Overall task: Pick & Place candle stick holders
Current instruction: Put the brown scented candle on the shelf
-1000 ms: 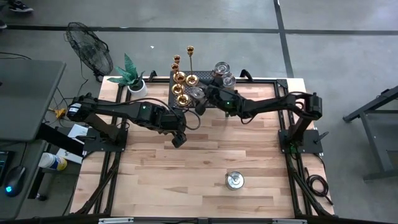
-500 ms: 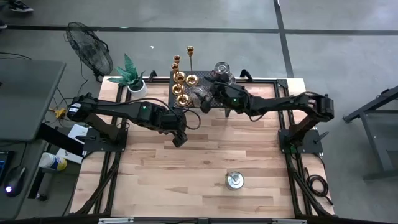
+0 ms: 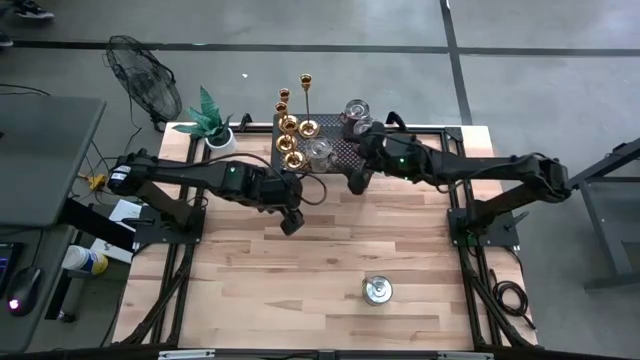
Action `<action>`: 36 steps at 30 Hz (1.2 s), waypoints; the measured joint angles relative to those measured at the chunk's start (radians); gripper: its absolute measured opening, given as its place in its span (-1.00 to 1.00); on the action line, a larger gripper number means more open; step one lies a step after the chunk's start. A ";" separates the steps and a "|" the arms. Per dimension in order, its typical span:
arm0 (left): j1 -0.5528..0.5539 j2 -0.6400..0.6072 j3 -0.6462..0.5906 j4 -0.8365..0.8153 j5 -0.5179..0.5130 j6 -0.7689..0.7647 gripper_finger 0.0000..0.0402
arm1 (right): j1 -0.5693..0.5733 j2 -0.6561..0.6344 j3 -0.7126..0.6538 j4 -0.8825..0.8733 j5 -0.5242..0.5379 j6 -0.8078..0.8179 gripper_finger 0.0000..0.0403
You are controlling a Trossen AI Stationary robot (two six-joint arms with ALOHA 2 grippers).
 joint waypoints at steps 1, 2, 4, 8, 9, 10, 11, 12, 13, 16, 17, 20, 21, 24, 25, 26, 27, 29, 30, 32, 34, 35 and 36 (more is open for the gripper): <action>0.006 0.000 0.000 0.022 0.001 0.022 0.86 | 0.001 -0.001 0.000 -0.026 -0.024 0.008 0.86; 0.011 0.000 0.000 0.041 0.001 0.038 0.86 | 0.002 -0.001 0.000 -0.050 -0.046 0.016 0.83; 0.025 0.000 0.000 0.061 -0.001 0.060 0.86 | 0.008 0.000 0.000 -0.102 -0.080 0.026 0.74; 0.050 -0.016 -0.001 0.073 -0.063 0.065 0.86 | 0.035 0.003 0.000 -0.135 -0.088 0.010 0.49; 0.053 -0.025 -0.001 0.073 -0.078 0.066 0.86 | 0.042 0.003 0.000 -0.133 -0.088 0.009 0.42; 0.053 -0.036 -0.002 0.065 -0.090 0.069 0.86 | 0.048 0.003 0.000 -0.133 -0.088 0.008 0.35; 0.053 -0.045 -0.003 0.061 -0.097 0.078 0.86 | 0.054 0.003 0.000 -0.134 -0.088 0.008 0.27; 0.057 -0.056 -0.003 0.075 -0.097 0.088 0.86 | 0.059 0.007 0.000 -0.133 -0.088 0.007 0.18; 0.057 -0.070 -0.002 0.082 -0.098 0.092 0.86 | 0.063 0.008 0.000 -0.137 -0.088 0.006 0.09; 0.058 -0.114 -0.024 0.090 -0.108 0.108 0.86 | 0.071 0.015 0.000 -0.147 -0.087 0.005 -0.20; 0.058 -0.135 -0.046 0.108 -0.113 0.109 0.86 | 0.072 0.016 0.000 -0.150 -0.088 0.007 -0.32; 0.064 -0.200 -0.144 0.186 -0.096 0.096 0.86 | 0.072 0.027 0.000 -0.147 -0.089 0.010 -0.69; 0.063 -0.226 -0.183 0.217 -0.090 0.084 0.86 | 0.072 0.032 0.000 -0.149 -0.089 0.017 -0.83; 0.062 -0.305 -0.301 0.329 -0.070 0.055 0.86 | 0.072 0.066 0.000 -0.142 -0.088 0.038 -0.94; 0.062 -0.331 -0.340 0.365 -0.060 0.048 0.86 | 0.072 0.083 0.000 -0.134 -0.088 0.051 -0.93; 0.062 -0.355 -0.378 0.410 -0.045 0.044 0.86 | 0.072 0.097 0.000 -0.125 -0.088 0.061 -0.93; 0.062 -0.381 -0.414 0.465 -0.035 0.041 0.86 | 0.072 0.114 0.000 -0.118 -0.088 0.069 -0.96; 0.062 -0.426 -0.481 0.560 -0.016 0.042 0.86 | 0.077 0.156 0.000 -0.077 -0.088 0.078 -0.99; 0.062 -0.448 -0.513 0.598 -0.011 0.046 0.86 | 0.080 0.172 0.000 -0.048 -0.079 0.078 -0.98; 0.062 -0.482 -0.565 0.672 0.002 0.053 0.86 | 0.086 0.208 -0.002 0.011 -0.062 0.086 -0.99; 0.062 -0.519 -0.615 0.705 0.002 0.054 0.86 | 0.087 0.237 -0.002 0.086 -0.046 0.108 -0.99; 0.062 -0.532 -0.634 0.723 0.000 0.053 0.86 | 0.087 0.252 -0.002 0.111 -0.035 0.121 -0.99; 0.062 -0.548 -0.650 0.750 0.000 0.053 0.86 | 0.087 0.266 -0.002 0.136 -0.021 0.134 -1.00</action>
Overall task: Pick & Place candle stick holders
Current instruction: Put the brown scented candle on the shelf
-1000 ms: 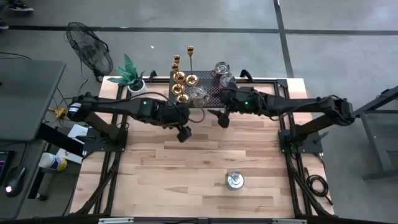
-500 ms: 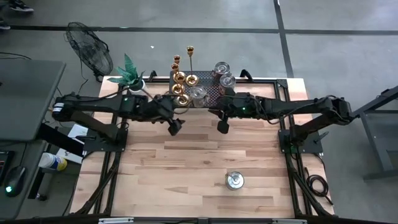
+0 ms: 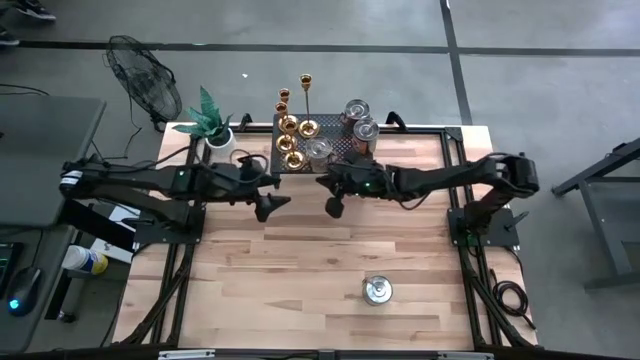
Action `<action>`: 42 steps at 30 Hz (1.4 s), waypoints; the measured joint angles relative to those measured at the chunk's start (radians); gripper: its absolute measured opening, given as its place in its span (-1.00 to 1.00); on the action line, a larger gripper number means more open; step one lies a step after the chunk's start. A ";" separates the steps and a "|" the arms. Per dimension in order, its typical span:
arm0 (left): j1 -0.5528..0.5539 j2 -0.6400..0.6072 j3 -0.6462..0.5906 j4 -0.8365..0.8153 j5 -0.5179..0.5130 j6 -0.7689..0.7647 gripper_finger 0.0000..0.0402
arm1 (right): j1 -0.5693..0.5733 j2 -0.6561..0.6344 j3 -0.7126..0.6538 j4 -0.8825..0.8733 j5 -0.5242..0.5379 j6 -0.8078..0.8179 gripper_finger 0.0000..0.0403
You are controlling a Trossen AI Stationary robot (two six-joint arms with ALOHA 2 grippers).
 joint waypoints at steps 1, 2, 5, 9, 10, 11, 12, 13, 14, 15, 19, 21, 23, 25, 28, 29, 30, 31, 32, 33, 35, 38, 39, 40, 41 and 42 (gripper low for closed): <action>0.000 -0.018 -0.020 0.013 0.000 0.000 0.86 | -0.002 0.015 0.000 0.018 0.021 0.006 -1.00; 0.000 -0.033 -0.038 0.016 0.000 -0.001 0.86 | -0.003 0.031 0.000 0.035 0.043 0.007 -1.00; 0.000 -0.068 -0.062 0.045 0.001 -0.001 0.86 | -0.011 0.066 0.000 0.086 0.065 0.006 -1.00; 0.000 -0.097 -0.073 0.040 -0.003 0.001 0.86 | -0.018 0.111 0.002 0.161 0.071 0.008 -1.00; 0.000 -0.103 -0.074 0.039 -0.002 0.002 0.86 | -0.018 0.120 0.002 0.179 0.084 0.008 -1.00; 0.000 -0.106 -0.074 0.040 -0.003 0.004 0.86 | -0.018 0.125 0.001 0.182 0.099 0.008 -1.00; 0.000 -0.108 -0.074 0.042 -0.002 0.004 0.86 | -0.018 0.130 0.000 0.194 0.119 0.008 -1.00; 0.000 -0.111 -0.074 0.042 -0.003 0.004 0.86 | -0.018 0.136 0.001 0.217 0.141 0.008 -1.00; 0.000 -0.113 -0.074 0.040 -0.002 0.004 0.86 | -0.018 0.136 0.002 0.223 0.163 0.007 -1.00; 0.000 -0.115 -0.074 0.041 -0.002 0.004 0.86 | -0.019 0.136 0.002 0.224 0.180 0.005 -1.00; 0.000 -0.115 -0.074 0.041 0.001 0.004 0.86 | -0.033 0.138 0.002 0.241 0.219 0.005 -1.00; 0.000 -0.115 -0.074 0.041 0.001 0.005 0.86 | -0.042 0.138 0.002 0.250 0.248 0.005 -1.00; 0.000 -0.115 -0.074 0.041 0.001 0.005 0.86 | -0.054 0.138 0.002 0.250 0.278 0.004 -1.00; 0.000 -0.115 -0.074 0.041 0.001 0.005 0.86 | -0.069 0.138 0.002 0.250 0.295 0.005 -1.00; 0.000 -0.115 -0.074 0.041 0.001 0.005 0.86 | -0.092 0.138 0.002 0.251 0.311 0.004 -1.00; 0.000 -0.115 -0.074 0.041 0.001 0.005 0.86 | -0.099 0.138 0.002 0.251 0.314 0.004 -1.00; 0.000 -0.115 -0.074 0.041 0.001 0.005 0.86 | -0.106 0.138 0.002 0.251 0.317 0.004 -1.00; 0.000 -0.115 -0.074 0.041 0.001 0.005 0.86 | -0.113 0.138 0.002 0.251 0.317 0.004 -1.00; 0.000 -0.115 -0.074 0.041 0.001 0.005 0.86 | -0.120 0.138 0.002 0.250 0.318 0.004 -1.00; 0.000 -0.115 -0.074 0.041 0.001 0.005 0.86 | -0.128 0.138 0.002 0.250 0.319 0.004 -1.00; 0.000 -0.115 -0.074 0.041 0.001 0.005 0.86 | -0.142 0.138 0.002 0.250 0.319 0.004 -1.00; 0.000 -0.115 -0.074 0.041 0.001 0.004 0.86 | -0.164 0.138 0.002 0.249 0.313 0.004 -1.00; 0.000 -0.115 -0.073 0.041 0.001 0.004 0.86 | -0.170 0.138 0.002 0.249 0.307 0.004 -1.00; 0.000 -0.115 -0.073 0.041 0.001 0.004 0.86 | -0.175 0.138 0.002 0.249 0.300 0.004 -1.00; 0.000 -0.115 -0.073 0.041 0.001 0.004 0.86 | -0.177 0.138 0.002 0.249 0.293 0.004 -1.00; 0.000 -0.115 -0.073 0.041 0.002 0.004 0.86 | -0.180 0.138 0.002 0.249 0.287 0.004 -1.00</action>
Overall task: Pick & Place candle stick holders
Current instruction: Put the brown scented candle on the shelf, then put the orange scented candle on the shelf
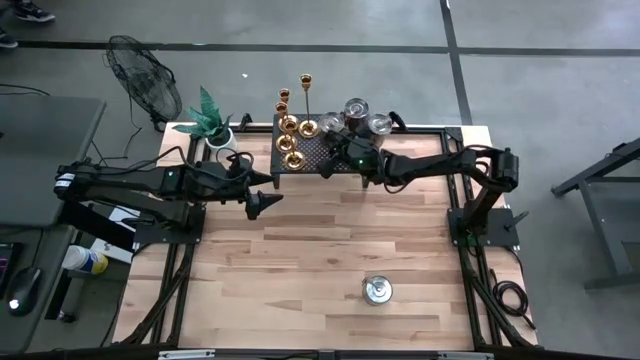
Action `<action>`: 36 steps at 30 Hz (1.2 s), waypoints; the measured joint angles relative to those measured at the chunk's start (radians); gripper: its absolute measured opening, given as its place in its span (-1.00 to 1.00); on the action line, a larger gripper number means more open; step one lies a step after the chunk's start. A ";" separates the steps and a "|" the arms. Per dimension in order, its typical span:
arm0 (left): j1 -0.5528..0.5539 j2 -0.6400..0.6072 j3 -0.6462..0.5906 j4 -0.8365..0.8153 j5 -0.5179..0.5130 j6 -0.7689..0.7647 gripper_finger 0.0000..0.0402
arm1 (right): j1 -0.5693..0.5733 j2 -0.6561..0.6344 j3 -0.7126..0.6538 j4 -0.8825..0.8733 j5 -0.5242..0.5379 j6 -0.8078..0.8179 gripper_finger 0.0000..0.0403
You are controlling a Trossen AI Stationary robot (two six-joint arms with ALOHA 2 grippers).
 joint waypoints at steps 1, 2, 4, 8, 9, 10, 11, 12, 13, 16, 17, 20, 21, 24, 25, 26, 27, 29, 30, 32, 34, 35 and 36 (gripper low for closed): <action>0.000 0.000 0.000 0.000 0.000 0.000 0.86 | -0.001 0.000 0.000 0.000 -0.008 0.000 -1.00; 0.000 0.000 0.000 0.000 0.000 0.000 0.86 | -0.001 0.000 0.000 0.000 -0.015 0.000 -1.00; 0.000 0.000 0.000 0.000 0.000 0.000 0.86 | 0.002 0.000 0.000 0.000 -0.034 0.000 -1.00; 0.000 0.000 0.001 0.000 0.000 0.000 0.86 | 0.016 0.000 0.000 0.000 -0.048 0.000 -1.00; 0.000 0.001 0.001 0.000 0.001 0.000 0.86 | 0.020 0.000 0.000 0.000 -0.049 0.000 -1.00; 0.000 0.001 0.001 0.000 0.001 -0.001 0.86 | 0.024 0.000 0.000 0.000 -0.054 0.000 -1.00; 0.000 0.001 0.001 0.000 0.001 -0.001 0.86 | 0.028 0.000 0.000 0.001 -0.062 0.000 -1.00; 0.000 0.001 0.001 0.000 0.001 -0.001 0.86 | 0.033 0.000 0.000 0.004 -0.066 0.000 -1.00; 0.000 0.001 0.001 0.000 0.001 -0.001 0.86 | 0.039 0.000 0.000 0.007 -0.067 0.000 -1.00; 0.000 0.001 0.001 0.000 0.010 -0.001 0.86 | 0.057 -0.002 0.000 0.023 -0.074 0.000 -1.00; 0.000 0.001 0.001 0.000 0.014 -0.001 0.86 | 0.063 -0.006 0.000 0.023 -0.082 -0.007 -1.00; 0.000 0.001 0.001 0.000 0.021 -0.002 0.86 | 0.081 -0.047 -0.002 -0.003 -0.093 -0.049 -1.00; 0.000 0.001 0.001 0.000 0.021 -0.002 0.86 | 0.088 -0.073 -0.002 -0.029 -0.091 -0.066 -1.00; 0.000 -0.004 0.001 0.000 0.022 -0.002 0.86 | 0.103 -0.163 -0.002 -0.150 -0.079 -0.110 -1.00; 0.000 -0.005 0.001 0.001 0.023 -0.002 0.86 | 0.105 -0.198 -0.002 -0.196 -0.075 -0.118 -1.00; 0.000 -0.005 0.001 0.001 0.024 -0.002 0.86 | 0.107 -0.234 -0.002 -0.252 -0.071 -0.129 -1.00; 0.000 -0.004 0.001 0.000 0.026 -0.002 0.86 | 0.107 -0.266 -0.002 -0.308 -0.067 -0.137 -1.00; 0.000 -0.004 0.001 0.000 0.028 -0.002 0.86 | 0.103 -0.336 -0.002 -0.419 -0.067 -0.160 -1.00; 0.000 -0.004 0.001 0.001 0.028 -0.002 0.86 | 0.099 -0.368 -0.002 -0.477 -0.066 -0.175 -1.00; 0.000 -0.004 0.001 0.000 0.028 -0.002 0.86 | 0.089 -0.423 -0.002 -0.586 -0.063 -0.214 -1.00; 0.000 -0.004 0.001 0.000 0.029 -0.002 0.86 | 0.078 -0.471 -0.002 -0.689 -0.057 -0.265 -1.00; 0.000 -0.004 0.001 0.000 0.029 -0.002 0.86 | 0.073 -0.494 -0.002 -0.734 -0.052 -0.284 -1.00; 0.000 -0.004 0.001 0.000 0.028 -0.001 0.86 | 0.070 -0.514 -0.002 -0.778 -0.041 -0.297 -0.99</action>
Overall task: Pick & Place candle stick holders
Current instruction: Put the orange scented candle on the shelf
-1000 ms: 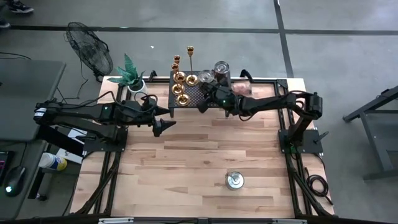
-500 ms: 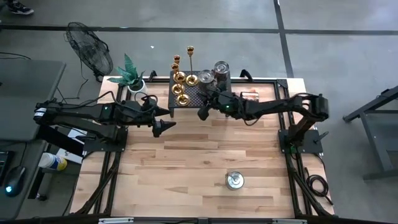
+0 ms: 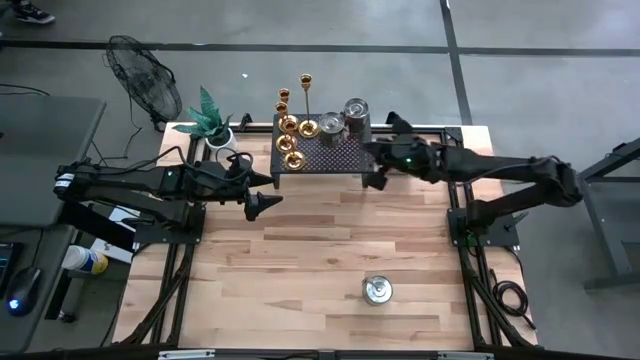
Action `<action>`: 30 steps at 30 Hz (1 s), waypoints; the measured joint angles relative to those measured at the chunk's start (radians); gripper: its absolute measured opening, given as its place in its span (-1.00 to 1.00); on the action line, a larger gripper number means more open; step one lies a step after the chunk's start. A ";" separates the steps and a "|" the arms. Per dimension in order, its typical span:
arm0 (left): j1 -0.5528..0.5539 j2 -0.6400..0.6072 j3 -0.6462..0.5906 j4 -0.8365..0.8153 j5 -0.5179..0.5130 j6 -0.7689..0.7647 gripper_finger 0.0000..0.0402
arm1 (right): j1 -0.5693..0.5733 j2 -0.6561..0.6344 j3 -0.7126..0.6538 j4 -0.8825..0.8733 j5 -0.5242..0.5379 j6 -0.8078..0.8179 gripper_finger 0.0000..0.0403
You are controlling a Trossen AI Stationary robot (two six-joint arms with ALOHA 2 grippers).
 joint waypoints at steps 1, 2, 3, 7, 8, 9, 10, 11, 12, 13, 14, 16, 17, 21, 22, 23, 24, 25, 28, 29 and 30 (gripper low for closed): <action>0.000 0.000 0.000 0.000 -0.002 0.001 0.86 | -0.005 -0.017 0.000 -0.041 0.007 -0.008 -0.98; 0.000 0.000 0.000 0.000 -0.003 0.002 0.86 | -0.009 -0.032 0.001 -0.087 0.012 -0.015 -0.96; 0.000 0.000 0.000 0.000 -0.004 0.007 0.86 | -0.014 -0.044 0.001 -0.130 0.014 -0.020 -0.93; 0.000 -0.002 0.000 0.000 -0.011 0.021 0.86 | -0.032 -0.068 0.002 -0.306 0.001 -0.020 -0.70; 0.000 -0.002 0.000 0.000 -0.019 0.024 0.86 | -0.033 -0.069 0.002 -0.351 0.000 -0.015 -0.61; 0.000 -0.002 0.000 0.000 -0.023 0.024 0.86 | -0.036 -0.069 0.002 -0.394 -0.004 -0.012 -0.52; 0.000 -0.004 0.000 0.000 -0.025 0.024 0.86 | -0.037 -0.069 0.002 -0.431 -0.006 -0.011 -0.42; 0.000 -0.006 0.000 0.000 -0.025 0.025 0.86 | -0.037 -0.067 0.002 -0.465 -0.007 -0.011 -0.32; 0.000 -0.007 0.000 0.001 -0.026 0.027 0.86 | -0.037 -0.067 0.002 -0.493 -0.007 -0.010 -0.21; 0.000 -0.008 0.000 0.001 -0.031 0.027 0.86 | -0.038 -0.066 0.002 -0.517 -0.008 -0.009 -0.11; 0.000 -0.009 0.000 0.001 -0.033 0.027 0.86 | -0.042 -0.066 0.002 -0.540 -0.015 -0.009 -0.01; 0.000 -0.014 0.000 0.000 -0.037 0.032 0.86 | -0.055 -0.066 0.002 -0.586 -0.043 0.004 0.17; 0.000 -0.017 0.000 0.002 -0.041 0.035 0.86 | -0.066 -0.066 0.002 -0.607 -0.058 0.018 0.24; 0.000 -0.027 0.000 0.000 -0.059 0.038 0.86 | -0.124 -0.066 0.002 -0.672 -0.079 0.147 0.39; 0.000 -0.029 0.000 0.000 -0.059 0.043 0.86 | -0.145 -0.066 0.002 -0.685 -0.092 0.179 0.40; 0.000 -0.033 0.000 0.000 -0.059 0.049 0.86 | -0.167 -0.066 0.002 -0.695 -0.114 0.202 0.41; 0.000 -0.037 0.000 -0.001 -0.059 0.054 0.86 | -0.192 -0.066 0.002 -0.697 -0.137 0.217 0.41; 0.000 -0.039 0.000 0.000 -0.060 0.057 0.86 | -0.217 -0.064 0.002 -0.695 -0.164 0.219 0.41; 0.000 -0.044 0.000 -0.004 -0.063 0.061 0.86 | -0.300 -0.045 0.002 -0.698 -0.249 0.224 0.41; 0.000 -0.046 0.000 -0.009 -0.064 0.061 0.86 | -0.329 -0.035 0.002 -0.698 -0.272 0.253 0.41; 0.000 -0.048 0.000 -0.008 -0.068 0.060 0.86 | -0.358 -0.023 0.002 -0.698 -0.286 0.305 0.41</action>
